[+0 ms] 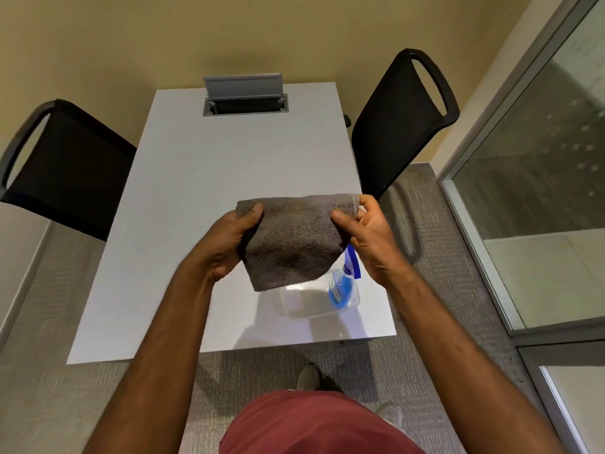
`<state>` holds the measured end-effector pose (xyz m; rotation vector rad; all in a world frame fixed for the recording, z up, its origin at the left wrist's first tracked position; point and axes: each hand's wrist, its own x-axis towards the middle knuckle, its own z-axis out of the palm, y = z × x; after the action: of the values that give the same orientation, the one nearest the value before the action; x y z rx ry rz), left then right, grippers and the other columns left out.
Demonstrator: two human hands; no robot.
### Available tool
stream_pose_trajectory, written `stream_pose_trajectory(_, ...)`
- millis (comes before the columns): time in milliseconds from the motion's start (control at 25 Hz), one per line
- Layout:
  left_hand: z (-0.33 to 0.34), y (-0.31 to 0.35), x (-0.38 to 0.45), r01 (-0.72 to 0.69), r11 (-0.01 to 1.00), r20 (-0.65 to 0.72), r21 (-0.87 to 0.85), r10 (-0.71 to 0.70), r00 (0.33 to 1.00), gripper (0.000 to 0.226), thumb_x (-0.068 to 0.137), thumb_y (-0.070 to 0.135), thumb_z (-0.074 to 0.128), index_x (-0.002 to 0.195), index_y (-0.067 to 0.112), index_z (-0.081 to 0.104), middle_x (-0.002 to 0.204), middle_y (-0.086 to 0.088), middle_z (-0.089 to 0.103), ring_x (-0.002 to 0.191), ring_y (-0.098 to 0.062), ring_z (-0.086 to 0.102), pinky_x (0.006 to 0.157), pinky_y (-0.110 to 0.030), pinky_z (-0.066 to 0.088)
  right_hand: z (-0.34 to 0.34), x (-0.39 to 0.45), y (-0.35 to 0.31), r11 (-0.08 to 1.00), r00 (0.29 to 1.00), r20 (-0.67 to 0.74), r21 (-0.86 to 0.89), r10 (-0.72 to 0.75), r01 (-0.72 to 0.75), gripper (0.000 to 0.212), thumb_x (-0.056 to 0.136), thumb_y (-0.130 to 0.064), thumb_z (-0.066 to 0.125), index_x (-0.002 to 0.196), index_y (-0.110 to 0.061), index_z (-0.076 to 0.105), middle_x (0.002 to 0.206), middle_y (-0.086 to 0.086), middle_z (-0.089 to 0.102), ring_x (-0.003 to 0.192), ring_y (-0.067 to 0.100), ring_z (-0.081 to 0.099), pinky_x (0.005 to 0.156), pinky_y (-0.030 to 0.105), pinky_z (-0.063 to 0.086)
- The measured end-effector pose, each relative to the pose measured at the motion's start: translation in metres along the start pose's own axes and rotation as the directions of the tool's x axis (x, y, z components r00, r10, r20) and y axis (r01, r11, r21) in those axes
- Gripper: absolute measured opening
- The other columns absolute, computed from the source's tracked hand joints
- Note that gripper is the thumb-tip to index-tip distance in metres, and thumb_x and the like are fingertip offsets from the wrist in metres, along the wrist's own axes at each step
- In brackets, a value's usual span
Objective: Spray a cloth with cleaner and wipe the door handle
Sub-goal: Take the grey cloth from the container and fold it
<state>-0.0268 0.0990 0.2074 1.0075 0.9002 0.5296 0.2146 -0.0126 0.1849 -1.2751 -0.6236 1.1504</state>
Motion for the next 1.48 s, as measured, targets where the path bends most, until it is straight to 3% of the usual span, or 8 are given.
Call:
stream_pose_trajectory(160, -0.003, 0.005, 0.000, -0.041, 0.963, -0.290, 0.266, 0.121, 0.949, 0.021, 0.093, 0.044, 0.077, 0.097, 0.024, 0.078, 0.091, 0.008, 0.083, 0.093, -0.009, 0.078, 0.081, -0.030, 0.058, 0.015, -0.008, -0.009, 0.968, 0.984, -0.050, -0.196, -0.168, 0.156, 0.063, 0.088, -0.025, 0.080, 0.136, -0.031, 0.039, 0.126, 0.004, 0.069, 0.111, 0.017, 0.074, 0.097, 0.040, 0.061)
stream_pose_trajectory(360, -0.001, 0.006, -0.001, -0.253, 0.838, -0.467, 0.483, 0.491, 0.736, 0.039, 0.080, 0.050, 0.088, 0.067, 0.019, 0.069, 0.082, 0.003, 0.069, 0.073, -0.009, 0.063, 0.070, -0.027, 0.051, 0.024, -0.017, -0.027, 0.881, 0.980, 0.106, -0.430, -0.169, 0.199, 0.074, 0.087, -0.013, 0.083, 0.148, -0.036, 0.046, 0.133, -0.006, 0.062, 0.117, 0.012, 0.066, 0.096, 0.027, 0.058)
stream_pose_trajectory(520, -0.001, 0.014, -0.005, -0.367, 0.873, -0.467, 0.322, 0.484, 0.741, 0.033, 0.079, 0.057, 0.087, 0.083, 0.024, 0.082, 0.090, 0.009, 0.079, 0.082, -0.002, 0.071, 0.074, -0.016, 0.055, 0.029, -0.019, -0.034, 0.645, 0.962, 0.044, -0.734, -0.268, 0.213, 0.039, 0.087, -0.030, 0.083, 0.124, -0.021, 0.073, 0.118, -0.005, 0.064, 0.109, 0.013, 0.062, 0.086, 0.017, 0.054)
stream_pose_trajectory(640, -0.002, 0.012, -0.006, -0.384, 0.870, -0.526, 0.310, 0.493, 0.693, 0.075, 0.070, 0.072, 0.084, 0.071, -0.002, 0.069, 0.067, -0.017, 0.061, 0.065, -0.015, 0.053, 0.062, -0.029, 0.045, 0.025, -0.015, -0.035, 0.723, 0.968, 0.004, -0.664, -0.251, 0.190, 0.027, 0.085, -0.038, 0.083, 0.105, -0.022, 0.077, 0.116, -0.005, 0.059, 0.106, 0.010, 0.060, 0.087, 0.024, 0.056)
stream_pose_trajectory(840, 0.002, 0.002, -0.001, -0.329, 0.935, -0.557, 0.135, 0.346, 0.755, 0.059, 0.074, 0.067, 0.081, 0.068, 0.015, 0.054, 0.068, 0.004, 0.068, 0.063, -0.009, 0.061, 0.063, -0.031, 0.048, 0.035, -0.017, -0.032, 0.962, 0.997, 0.039, -0.265, -0.059, 0.068, 0.016, 0.096, -0.039, 0.071, 0.105, -0.026, 0.071, 0.105, -0.002, 0.078, 0.098, 0.013, 0.074, 0.085, 0.034, 0.058)
stream_pose_trajectory(1040, -0.023, -0.002, -0.009, 0.040, 0.997, -0.074, -0.063, -0.045, 0.996, 0.071, 0.085, 0.083, 0.056, 0.104, 0.019, 0.078, 0.103, -0.009, 0.074, 0.085, -0.018, 0.072, 0.078, -0.035, 0.059, 0.029, -0.012, -0.053, 0.931, 0.968, 0.242, -0.336, -0.061, 0.143, 0.022, 0.094, -0.038, 0.071, 0.113, -0.026, 0.069, 0.110, 0.002, 0.076, 0.104, 0.021, 0.074, 0.088, 0.036, 0.061)
stream_pose_trajectory(1200, -0.024, 0.011, -0.014, 0.034, 0.946, 0.417, 0.322, -0.174, 0.892, 0.078, 0.061, 0.089, 0.079, 0.113, 0.030, 0.082, 0.103, 0.003, 0.081, 0.095, -0.015, 0.076, 0.083, -0.027, 0.060, 0.034, -0.010, -0.071, 0.896, 0.847, 0.509, -0.434, 0.157, 0.095, 0.024, 0.092, -0.022, 0.078, 0.114, -0.015, 0.072, 0.112, 0.011, 0.077, 0.106, 0.032, 0.074, 0.095, 0.043, 0.060)
stream_pose_trajectory(1480, 0.014, 0.007, -0.007, -0.006, 0.920, 0.320, 0.393, -0.131, 0.938, 0.033, 0.085, 0.034, 0.077, 0.115, 0.019, 0.076, 0.115, -0.007, 0.081, 0.105, -0.022, 0.078, 0.088, -0.029, 0.062, 0.031, -0.004, -0.072, 0.824, 0.909, 0.378, -0.562, 0.173, 0.077, 0.037, 0.085, -0.034, 0.084, 0.115, -0.021, 0.068, 0.110, 0.006, 0.076, 0.101, 0.025, 0.075, 0.088, 0.037, 0.063)
